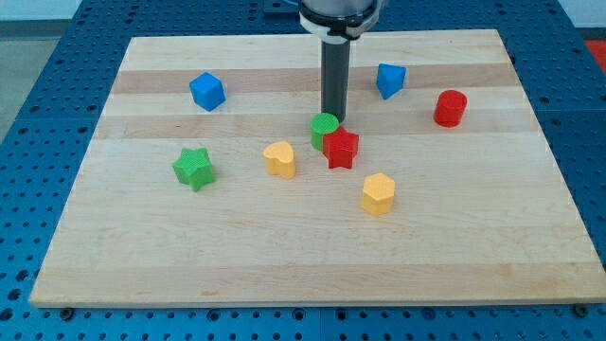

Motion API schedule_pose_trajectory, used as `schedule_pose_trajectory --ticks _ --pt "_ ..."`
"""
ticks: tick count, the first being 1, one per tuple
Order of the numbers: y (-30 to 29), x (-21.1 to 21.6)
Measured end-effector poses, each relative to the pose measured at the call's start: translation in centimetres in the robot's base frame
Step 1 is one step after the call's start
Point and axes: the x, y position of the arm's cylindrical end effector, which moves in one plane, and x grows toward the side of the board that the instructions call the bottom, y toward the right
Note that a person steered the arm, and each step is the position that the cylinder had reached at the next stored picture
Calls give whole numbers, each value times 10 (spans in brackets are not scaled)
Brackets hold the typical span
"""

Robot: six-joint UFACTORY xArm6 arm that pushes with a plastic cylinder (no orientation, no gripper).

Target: Move your arm towards green star

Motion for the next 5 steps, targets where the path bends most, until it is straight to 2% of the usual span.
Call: schedule_pose_trajectory --ticks 1,3,4,5 --pt "-1 -6" --pt "-78 -16" --pt "-95 31" --pt "-96 55"
